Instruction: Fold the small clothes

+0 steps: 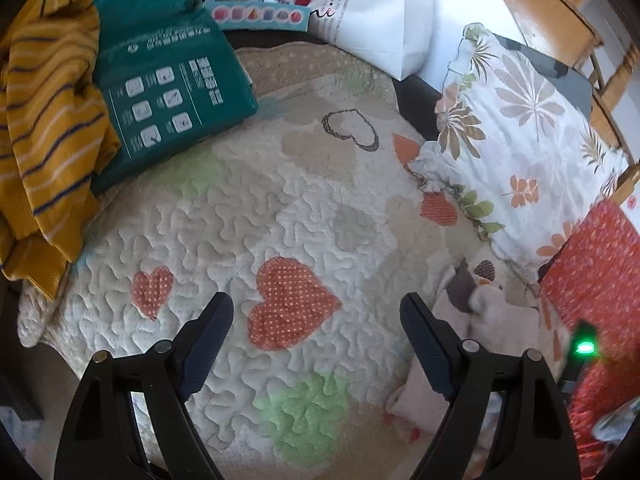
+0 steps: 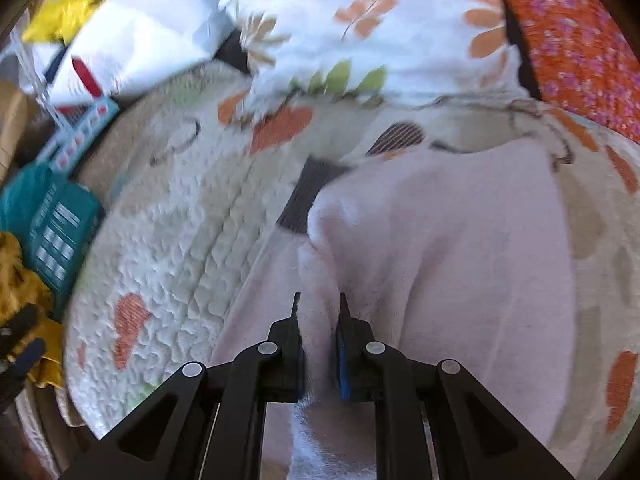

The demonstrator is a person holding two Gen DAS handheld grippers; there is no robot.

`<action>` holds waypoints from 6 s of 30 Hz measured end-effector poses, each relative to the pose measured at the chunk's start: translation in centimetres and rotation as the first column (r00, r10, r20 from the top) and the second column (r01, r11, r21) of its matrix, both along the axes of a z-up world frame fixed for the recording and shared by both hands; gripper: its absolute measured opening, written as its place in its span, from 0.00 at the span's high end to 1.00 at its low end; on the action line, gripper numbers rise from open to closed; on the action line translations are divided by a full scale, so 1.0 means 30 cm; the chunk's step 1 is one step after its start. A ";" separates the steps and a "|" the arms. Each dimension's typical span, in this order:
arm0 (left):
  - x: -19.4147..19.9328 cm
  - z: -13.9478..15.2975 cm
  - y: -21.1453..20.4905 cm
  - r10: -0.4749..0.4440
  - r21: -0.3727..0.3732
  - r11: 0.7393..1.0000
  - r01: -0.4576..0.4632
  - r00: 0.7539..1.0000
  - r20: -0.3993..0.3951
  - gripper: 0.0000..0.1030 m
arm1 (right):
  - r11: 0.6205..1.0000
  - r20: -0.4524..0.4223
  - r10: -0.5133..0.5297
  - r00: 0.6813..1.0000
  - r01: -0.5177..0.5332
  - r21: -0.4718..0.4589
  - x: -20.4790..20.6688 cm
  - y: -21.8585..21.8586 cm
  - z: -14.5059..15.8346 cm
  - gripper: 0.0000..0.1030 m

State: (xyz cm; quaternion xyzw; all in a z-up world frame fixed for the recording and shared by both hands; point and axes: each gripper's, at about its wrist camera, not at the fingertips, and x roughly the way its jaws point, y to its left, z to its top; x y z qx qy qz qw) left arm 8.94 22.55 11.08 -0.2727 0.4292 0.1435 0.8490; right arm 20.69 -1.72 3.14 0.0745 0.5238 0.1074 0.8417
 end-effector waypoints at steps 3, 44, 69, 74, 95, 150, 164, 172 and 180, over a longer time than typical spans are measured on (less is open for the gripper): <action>-0.005 0.012 0.001 -0.003 -0.010 1.000 0.003 1.000 0.018 0.18 | 1.000 -0.021 -0.003 1.000 0.002 -0.014 0.007 0.022 -0.032 0.87; 0.008 -0.013 -0.021 0.011 -0.054 0.998 -0.011 1.000 0.011 0.18 | 0.950 0.103 0.270 0.957 -0.282 0.132 -0.112 0.007 0.138 0.63; 0.061 -0.045 -0.047 0.005 -0.038 0.999 -0.006 1.000 -0.029 0.18 | 0.987 0.027 0.117 0.993 -0.113 -0.110 0.260 0.106 0.068 0.81; 0.077 -0.056 -0.078 -0.014 -0.049 0.999 0.011 0.999 -0.044 0.18 | 0.956 -0.026 0.130 0.991 -0.133 -0.262 0.201 0.051 0.036 0.48; 0.078 -0.074 -0.063 -0.004 -0.021 1.000 0.003 0.998 -0.066 0.18 | 0.991 -0.003 0.116 0.993 -0.116 -0.071 0.203 0.120 0.017 0.97; 0.111 -0.305 -0.454 -0.364 -0.114 0.931 0.348 0.915 -0.176 0.74 | 0.991 0.011 -0.002 1.000 0.000 0.136 -0.368 -0.580 -0.032 0.84; 0.045 -0.191 -0.321 -0.217 0.090 0.969 0.229 0.968 -0.128 0.46 | 0.991 0.070 -0.102 0.992 0.095 0.095 -0.423 -0.651 -0.020 0.70; -0.095 0.072 -0.421 -0.154 0.465 0.885 0.029 0.960 0.234 0.00 | 0.993 0.069 -0.105 0.992 0.101 0.064 -0.431 -0.633 -0.030 0.63; -0.174 0.180 -0.484 -0.234 0.526 0.850 -0.014 0.885 0.402 0.00 | 0.993 0.109 -0.121 0.987 0.119 0.027 -0.459 -0.615 0.008 0.59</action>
